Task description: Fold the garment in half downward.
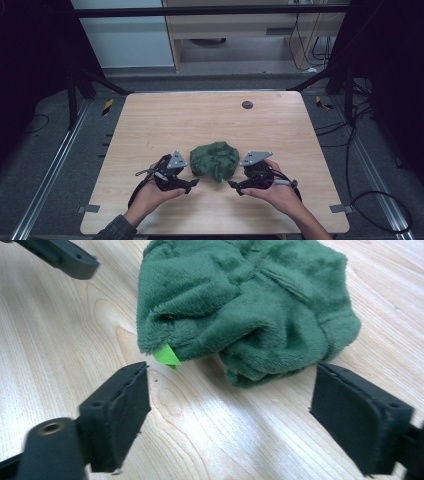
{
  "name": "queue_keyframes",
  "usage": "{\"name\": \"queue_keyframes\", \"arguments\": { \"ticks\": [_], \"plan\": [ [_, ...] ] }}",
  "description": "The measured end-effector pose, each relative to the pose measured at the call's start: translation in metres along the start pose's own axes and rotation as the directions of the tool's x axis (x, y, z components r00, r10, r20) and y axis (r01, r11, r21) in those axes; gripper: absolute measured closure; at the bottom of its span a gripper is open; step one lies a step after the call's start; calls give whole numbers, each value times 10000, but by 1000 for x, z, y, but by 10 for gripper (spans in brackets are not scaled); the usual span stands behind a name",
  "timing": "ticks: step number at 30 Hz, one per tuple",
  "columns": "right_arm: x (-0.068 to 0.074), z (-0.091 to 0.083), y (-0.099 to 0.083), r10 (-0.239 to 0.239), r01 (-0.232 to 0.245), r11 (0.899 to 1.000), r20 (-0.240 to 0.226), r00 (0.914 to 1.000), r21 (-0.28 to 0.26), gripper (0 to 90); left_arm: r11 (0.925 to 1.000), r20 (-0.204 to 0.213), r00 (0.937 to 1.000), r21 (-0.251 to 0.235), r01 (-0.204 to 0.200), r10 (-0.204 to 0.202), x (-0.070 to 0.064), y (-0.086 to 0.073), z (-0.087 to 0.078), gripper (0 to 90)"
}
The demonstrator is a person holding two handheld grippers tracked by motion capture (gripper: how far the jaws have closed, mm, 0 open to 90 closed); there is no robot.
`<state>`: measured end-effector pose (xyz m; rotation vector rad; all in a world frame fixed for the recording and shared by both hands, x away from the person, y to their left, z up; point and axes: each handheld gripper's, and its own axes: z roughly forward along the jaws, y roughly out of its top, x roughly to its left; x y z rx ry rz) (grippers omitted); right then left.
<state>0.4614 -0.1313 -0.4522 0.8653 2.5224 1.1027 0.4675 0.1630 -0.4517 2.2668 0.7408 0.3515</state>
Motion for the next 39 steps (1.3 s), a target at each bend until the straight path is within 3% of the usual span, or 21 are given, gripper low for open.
{"name": "queue_keyframes", "arguments": {
  "ticks": [5, 12, 20, 30, 39],
  "plan": [
    [-4, -5, -2, 128, -128, 9999, 126, 9998, -19, 75, 9999, 40, 9999, 68, 97, -97, 2, -3, -5, 121],
    [-12, -13, -11, 185, -178, 9997, 386, 9991, -190, 64, 9996, -85, 9996, 101, 257, -256, 10, -11, -12, 82],
    [-32, -23, -29, 775, -774, 9970, 697, 9946, -48, 64, 9983, -359, 9983, 345, 476, -463, 28, -26, -19, 61],
    [-48, -34, -49, 1020, -1078, 9934, 1275, 9866, 396, 91, 9959, -673, 9956, 591, 690, -649, 40, -45, -26, 61],
    [-67, -42, -70, 1236, -1414, 9860, 1815, 9756, 886, 103, 9914, -1308, 9885, 968, 884, -753, 63, -67, -34, 65]
  ]
}}
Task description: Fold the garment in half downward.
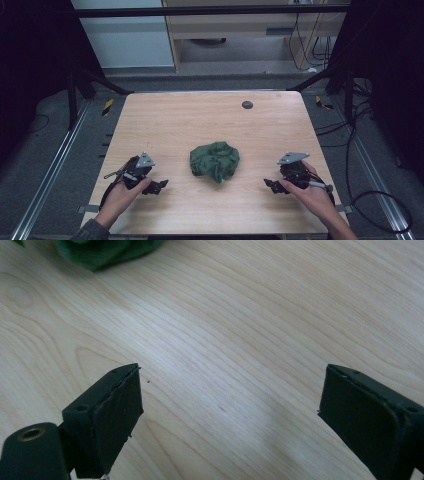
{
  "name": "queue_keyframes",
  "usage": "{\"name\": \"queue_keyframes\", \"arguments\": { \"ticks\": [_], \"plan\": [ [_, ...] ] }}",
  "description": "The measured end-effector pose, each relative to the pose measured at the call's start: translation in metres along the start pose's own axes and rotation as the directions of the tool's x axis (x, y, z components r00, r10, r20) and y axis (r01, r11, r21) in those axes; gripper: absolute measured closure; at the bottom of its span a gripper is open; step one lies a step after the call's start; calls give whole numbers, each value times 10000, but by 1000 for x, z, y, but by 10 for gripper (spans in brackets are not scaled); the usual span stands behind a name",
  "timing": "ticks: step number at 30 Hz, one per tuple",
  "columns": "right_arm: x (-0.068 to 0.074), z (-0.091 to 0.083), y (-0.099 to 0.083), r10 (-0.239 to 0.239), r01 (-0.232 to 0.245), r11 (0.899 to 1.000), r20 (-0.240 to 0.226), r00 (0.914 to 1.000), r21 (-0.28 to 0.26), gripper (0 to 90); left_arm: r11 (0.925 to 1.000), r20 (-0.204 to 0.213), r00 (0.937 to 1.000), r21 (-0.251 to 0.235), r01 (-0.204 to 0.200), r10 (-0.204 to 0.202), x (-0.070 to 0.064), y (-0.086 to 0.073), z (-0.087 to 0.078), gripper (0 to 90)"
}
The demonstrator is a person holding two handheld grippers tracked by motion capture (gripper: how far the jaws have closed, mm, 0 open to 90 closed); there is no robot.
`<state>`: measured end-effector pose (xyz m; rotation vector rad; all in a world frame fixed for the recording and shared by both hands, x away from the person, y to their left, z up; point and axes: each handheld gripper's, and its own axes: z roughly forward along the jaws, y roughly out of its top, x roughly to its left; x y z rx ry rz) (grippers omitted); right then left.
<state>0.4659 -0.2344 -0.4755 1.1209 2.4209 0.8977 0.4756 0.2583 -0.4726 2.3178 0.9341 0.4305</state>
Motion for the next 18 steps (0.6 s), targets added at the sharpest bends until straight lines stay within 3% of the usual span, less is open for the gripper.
{"name": "queue_keyframes", "arguments": {
  "ticks": [3, 9, 12, 18],
  "plan": [
    [-5, 1, -3, 195, -196, 9998, 61, 9998, 40, 103, 10000, -143, 9999, 8, 65, -65, 5, -4, 0, 66],
    [-25, 5, -8, 739, -736, 9972, 249, 9970, -97, 105, 9980, -528, 9967, -206, 605, -616, 27, -14, 1, 66],
    [-36, 12, -7, 1160, -1147, 9929, 430, 9923, -315, 105, 9937, -678, 9920, -414, 1039, -1066, 39, -17, 2, 66],
    [-43, 23, 3, 1534, -1499, 9871, 631, 9862, -572, 100, 9869, -881, 9843, -639, 1479, -1532, 52, -18, 11, 66]
  ]
}}
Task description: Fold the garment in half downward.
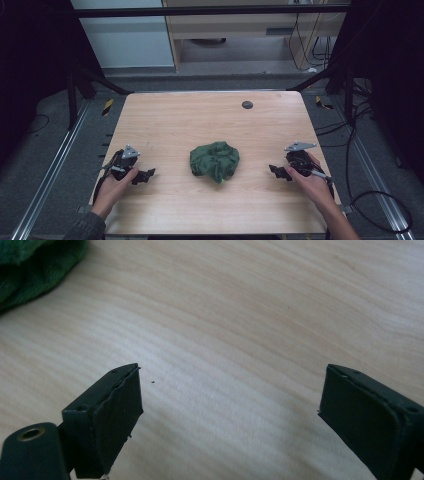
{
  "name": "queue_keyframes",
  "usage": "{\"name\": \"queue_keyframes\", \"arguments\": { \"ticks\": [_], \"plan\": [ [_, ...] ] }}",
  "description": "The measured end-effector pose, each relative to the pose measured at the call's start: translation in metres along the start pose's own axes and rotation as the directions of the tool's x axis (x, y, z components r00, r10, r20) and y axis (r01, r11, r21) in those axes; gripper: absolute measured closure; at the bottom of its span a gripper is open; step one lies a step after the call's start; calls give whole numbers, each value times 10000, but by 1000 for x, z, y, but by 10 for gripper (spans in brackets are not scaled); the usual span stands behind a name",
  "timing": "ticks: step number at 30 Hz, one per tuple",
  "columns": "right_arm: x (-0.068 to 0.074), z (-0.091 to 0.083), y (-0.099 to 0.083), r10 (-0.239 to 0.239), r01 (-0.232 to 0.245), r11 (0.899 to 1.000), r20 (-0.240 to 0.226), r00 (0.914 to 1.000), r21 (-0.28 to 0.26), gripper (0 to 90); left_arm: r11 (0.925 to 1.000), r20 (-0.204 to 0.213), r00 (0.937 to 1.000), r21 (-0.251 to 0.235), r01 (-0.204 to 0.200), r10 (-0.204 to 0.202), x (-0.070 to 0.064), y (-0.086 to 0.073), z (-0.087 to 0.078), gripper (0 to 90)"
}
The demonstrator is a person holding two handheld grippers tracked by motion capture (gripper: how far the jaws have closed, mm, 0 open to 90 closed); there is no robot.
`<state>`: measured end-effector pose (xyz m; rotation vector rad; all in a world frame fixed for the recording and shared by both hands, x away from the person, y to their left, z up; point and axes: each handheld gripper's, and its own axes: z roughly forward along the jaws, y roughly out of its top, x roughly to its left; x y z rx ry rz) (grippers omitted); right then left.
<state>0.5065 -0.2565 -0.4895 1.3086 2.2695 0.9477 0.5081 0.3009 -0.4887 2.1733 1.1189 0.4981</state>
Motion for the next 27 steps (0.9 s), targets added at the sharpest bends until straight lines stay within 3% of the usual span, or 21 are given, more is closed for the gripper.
{"name": "queue_keyframes", "arguments": {
  "ticks": [14, 24, 25, 27],
  "plan": [
    [-9, 18, 4, 970, -949, 9950, 808, 9920, -298, 84, 9992, -137, 9993, -188, 344, -347, 6, 1, 17, 63],
    [-5, 28, 1, 1167, -1128, 9928, 1092, 9871, -412, 52, 9977, -213, 9984, -454, 507, -517, 4, -2, 24, 37],
    [-2, 31, 0, 1014, -954, 9942, 1392, 9851, -489, 28, 9977, -251, 9983, -441, 511, -522, 4, -2, 24, 33],
    [0, 33, 1, 1103, -1044, 9935, 1533, 9820, -458, 12, 9976, -280, 9981, -437, 542, -554, 4, -2, 24, 30]
  ]
}}
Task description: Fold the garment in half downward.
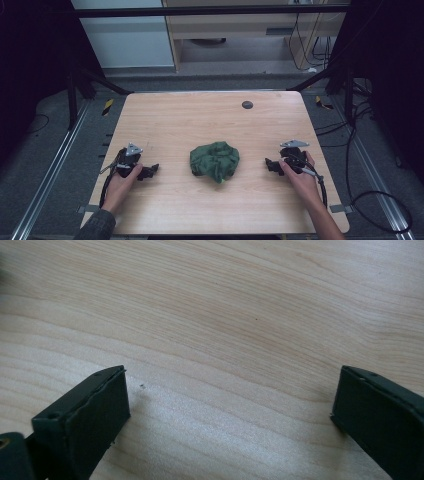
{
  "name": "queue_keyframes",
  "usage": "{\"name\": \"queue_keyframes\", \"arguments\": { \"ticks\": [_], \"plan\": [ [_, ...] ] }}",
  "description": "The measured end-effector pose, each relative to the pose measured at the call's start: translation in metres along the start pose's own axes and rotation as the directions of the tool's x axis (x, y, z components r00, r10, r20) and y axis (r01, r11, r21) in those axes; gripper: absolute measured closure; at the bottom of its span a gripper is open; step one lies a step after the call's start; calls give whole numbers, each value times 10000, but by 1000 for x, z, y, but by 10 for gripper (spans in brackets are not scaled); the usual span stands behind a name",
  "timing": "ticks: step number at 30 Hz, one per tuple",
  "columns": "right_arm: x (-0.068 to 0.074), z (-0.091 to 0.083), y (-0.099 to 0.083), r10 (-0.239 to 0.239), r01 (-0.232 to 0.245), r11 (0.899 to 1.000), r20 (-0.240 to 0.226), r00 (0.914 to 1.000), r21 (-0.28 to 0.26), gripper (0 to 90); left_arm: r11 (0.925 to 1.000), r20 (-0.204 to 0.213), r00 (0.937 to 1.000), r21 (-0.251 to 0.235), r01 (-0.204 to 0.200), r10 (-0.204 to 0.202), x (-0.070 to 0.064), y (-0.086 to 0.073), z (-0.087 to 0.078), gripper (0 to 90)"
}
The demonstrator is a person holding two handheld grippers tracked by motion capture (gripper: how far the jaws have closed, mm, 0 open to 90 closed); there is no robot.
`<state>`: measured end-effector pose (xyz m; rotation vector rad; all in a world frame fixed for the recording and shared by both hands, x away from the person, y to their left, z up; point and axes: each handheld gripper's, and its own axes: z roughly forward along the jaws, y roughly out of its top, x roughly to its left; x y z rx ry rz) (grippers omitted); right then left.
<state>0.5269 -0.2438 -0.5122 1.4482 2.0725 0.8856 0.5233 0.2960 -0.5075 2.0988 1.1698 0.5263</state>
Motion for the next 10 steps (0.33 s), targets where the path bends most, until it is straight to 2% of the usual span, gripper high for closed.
{"name": "queue_keyframes", "arguments": {
  "ticks": [4, 10],
  "plan": [
    [1, 1, 1, 88, -88, 10000, 6, 10000, 40, 4, 10000, -17, 10000, 27, 27, -27, -2, 0, 0, 15],
    [4, 3, 3, 352, -353, 9994, 276, 9990, 28, 2, 9999, -31, 10000, 77, 64, -64, -2, 0, 1, 0]
  ]
}}
